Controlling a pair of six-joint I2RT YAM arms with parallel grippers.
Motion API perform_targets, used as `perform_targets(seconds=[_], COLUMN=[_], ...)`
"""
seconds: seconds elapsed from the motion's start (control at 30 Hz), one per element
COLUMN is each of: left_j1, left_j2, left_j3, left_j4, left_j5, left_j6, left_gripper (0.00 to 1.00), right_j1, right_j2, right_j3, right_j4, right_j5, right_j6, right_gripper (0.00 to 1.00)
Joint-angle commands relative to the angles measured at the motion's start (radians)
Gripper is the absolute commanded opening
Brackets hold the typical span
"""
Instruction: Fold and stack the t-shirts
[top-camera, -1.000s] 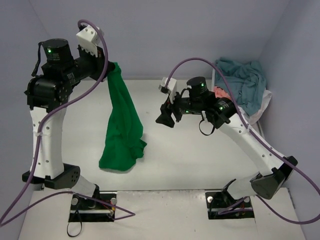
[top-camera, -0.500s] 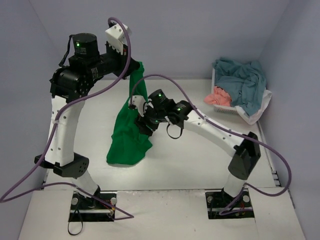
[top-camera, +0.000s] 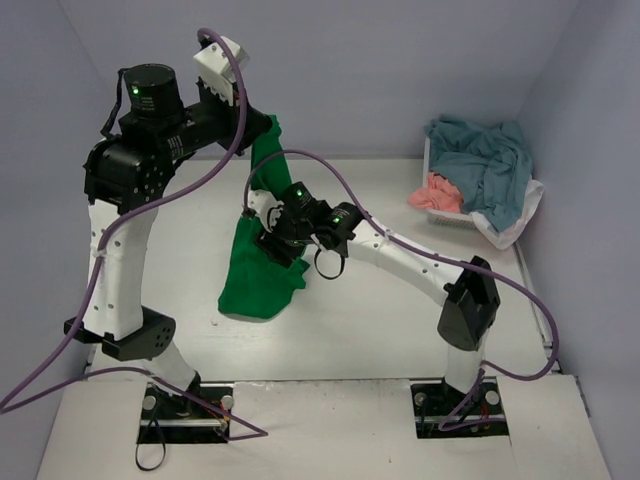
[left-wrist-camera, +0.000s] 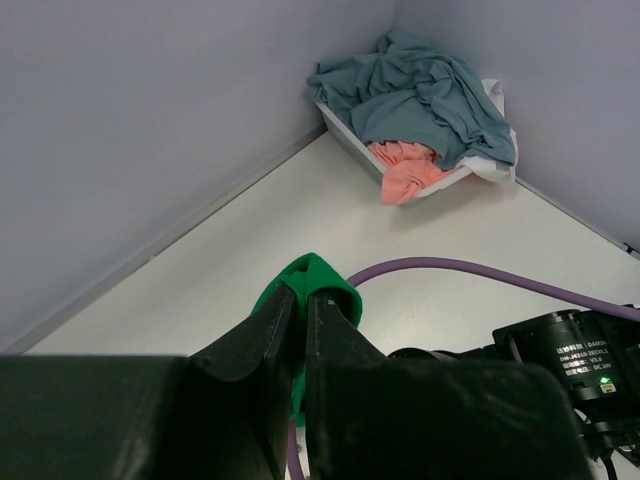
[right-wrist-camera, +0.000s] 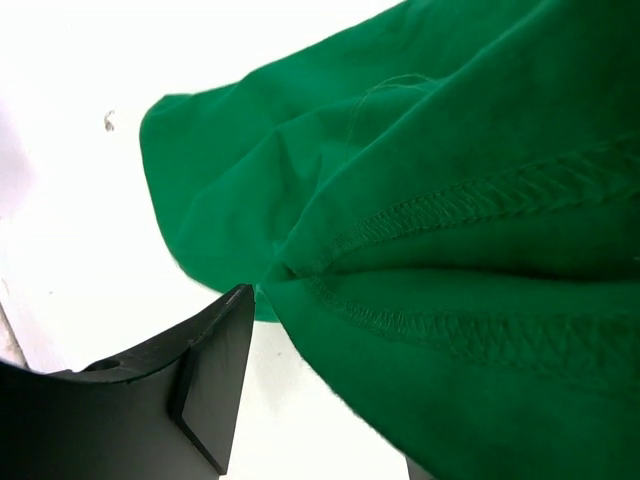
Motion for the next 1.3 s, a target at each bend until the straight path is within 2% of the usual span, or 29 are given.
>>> perform_targets(seconds=[0.0, 0.17, 0.37, 0.6, 0.7, 0.77, 0.87, 0.97, 1.2, 1.27], left_j1=[-0.001, -0.001, -0.001, -0.001, -0.001, -0.001, 0.001, 0.001, 0.001, 0.001], left_j2=[-0.056, -0.05, -0.056, -0.064, -0.07, -0.076, -0.087, -0.096, -0.093, -0.092], left_j3=[0.063, 0.094, 0.094, 0.086, 0.084, 0.068, 0.051, 0.038, 0.009, 0.002], left_j4=[0.085, 0.066, 0.06, 0.063, 0.066, 0.069, 0.065, 0.062, 0.057, 0.065], left_j5=[0.006, 0.013, 0.049, 0.056, 0.069, 0.076, 0.079, 0.075, 0.072, 0.075], left_j6=[0.005, 0.008, -0.002, -0.01, -0.022, -0.025, -0.022, -0.013, 0.001, -0.001], left_gripper=[0.0, 0.0, 0.0, 0.0, 0.0, 0.0, 0.0, 0.0, 0.0, 0.0], right_j1=[0.011, 0.019, 0.03, 0.049, 0.048, 0.048, 0.046, 0.042, 0.034, 0.017], right_j2=[0.006, 0.05, 0.096, 0.083, 0.081, 0.092, 0.09, 0.081, 0.027, -0.006], right_j3=[0.066, 0.112, 0.175, 0.157, 0.134, 0.134, 0.103, 0.078, 0.039, 0.017], right_j4=[0.047, 0.048, 0.068, 0.137, 0.183, 0.191, 0.221, 0.255, 0.277, 0.275], right_j5=[0.03, 0.082, 0.218, 0.344, 0.413, 0.435, 0.449, 0.465, 0.493, 0.45], right_j6=[0.021, 0.052, 0.11, 0.125, 0.141, 0.145, 0.141, 0.138, 0.119, 0.119], right_gripper=[0.5, 0.52, 0.5, 0.5, 0.36, 0.35, 0.22, 0.0, 0.0, 0.0])
